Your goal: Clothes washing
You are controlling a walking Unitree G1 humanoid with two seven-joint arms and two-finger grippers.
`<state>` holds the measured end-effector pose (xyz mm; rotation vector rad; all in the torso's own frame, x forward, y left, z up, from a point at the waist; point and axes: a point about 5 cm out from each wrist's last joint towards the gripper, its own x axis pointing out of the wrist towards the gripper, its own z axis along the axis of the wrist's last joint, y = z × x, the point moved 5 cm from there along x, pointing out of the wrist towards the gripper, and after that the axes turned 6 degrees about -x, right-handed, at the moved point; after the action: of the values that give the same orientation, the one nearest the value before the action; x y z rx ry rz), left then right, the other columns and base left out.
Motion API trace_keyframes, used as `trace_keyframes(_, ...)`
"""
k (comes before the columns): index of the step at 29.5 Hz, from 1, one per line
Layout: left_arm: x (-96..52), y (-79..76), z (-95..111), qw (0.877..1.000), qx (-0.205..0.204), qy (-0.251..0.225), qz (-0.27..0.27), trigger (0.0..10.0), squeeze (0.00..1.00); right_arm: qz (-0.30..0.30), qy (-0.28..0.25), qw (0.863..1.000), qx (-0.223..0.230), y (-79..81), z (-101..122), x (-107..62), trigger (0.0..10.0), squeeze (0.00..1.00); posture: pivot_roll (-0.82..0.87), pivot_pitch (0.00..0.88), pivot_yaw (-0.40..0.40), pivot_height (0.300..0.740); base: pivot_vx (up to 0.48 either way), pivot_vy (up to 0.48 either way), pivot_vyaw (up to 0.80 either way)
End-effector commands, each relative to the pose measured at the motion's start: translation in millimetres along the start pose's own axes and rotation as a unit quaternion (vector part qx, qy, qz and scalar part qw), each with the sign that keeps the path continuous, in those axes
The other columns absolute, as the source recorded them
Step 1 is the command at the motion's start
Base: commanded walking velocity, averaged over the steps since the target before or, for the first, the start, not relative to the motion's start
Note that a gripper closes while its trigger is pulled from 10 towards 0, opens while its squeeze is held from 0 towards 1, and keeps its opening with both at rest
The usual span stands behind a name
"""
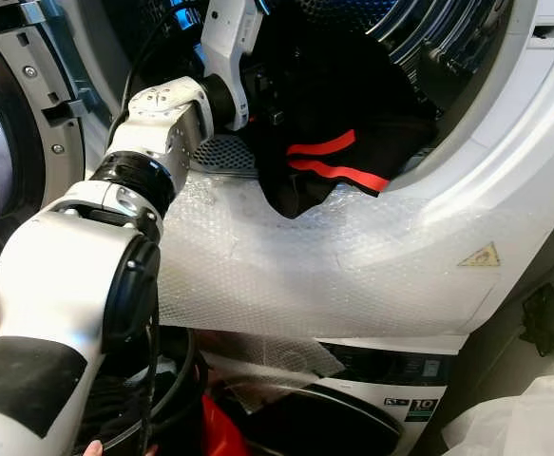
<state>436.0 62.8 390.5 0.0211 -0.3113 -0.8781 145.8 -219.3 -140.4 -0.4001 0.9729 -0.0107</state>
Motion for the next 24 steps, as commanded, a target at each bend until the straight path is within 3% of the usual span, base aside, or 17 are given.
trace_keyframes(1,-8.1,2.5,-9.5,0.999,0.001,0.031,-0.017,10.0,1.00,0.015,0.018,1.000,-0.004,10.5,-8.5,-2.4,10.0,0.00,-0.14,0.000,0.103,0.740,0.000,0.000,0.00)
trace_keyframes(6,-12.3,-4.6,-23.2,0.994,0.034,0.080,-0.061,10.0,1.00,0.020,0.011,1.000,-0.002,14.5,-0.3,-0.3,10.0,0.00,-0.12,0.000,0.104,0.740,0.000,0.000,0.00)
trace_keyframes(10,-13.1,-1.9,-26.5,0.990,0.086,0.103,-0.051,10.0,1.00,0.024,0.011,1.000,-0.002,18.5,1.7,0.0,10.0,0.00,-0.10,0.000,0.107,0.740,0.000,0.000,0.00)
trace_keyframes(18,-15.7,-9.4,-24.5,0.987,0.086,0.102,-0.095,10.0,1.00,0.030,0.011,1.000,-0.002,23.9,4.7,0.3,10.0,0.00,-0.08,0.000,0.116,0.740,0.000,0.000,0.00)
trace_keyframes(21,-16.9,-11.7,-14.2,0.987,0.088,0.076,-0.109,10.0,1.00,0.034,0.009,0.999,-0.001,28.0,8.4,0.8,10.0,0.00,-0.07,0.000,0.120,0.740,0.000,0.000,0.00)
trace_keyframes(24,-16.8,-10.6,22.1,0.992,0.089,-0.016,-0.091,10.0,1.00,0.042,0.005,0.999,-0.003,33.5,14.4,1.8,10.0,0.00,-0.05,0.000,0.129,0.740,0.000,0.000,0.00)
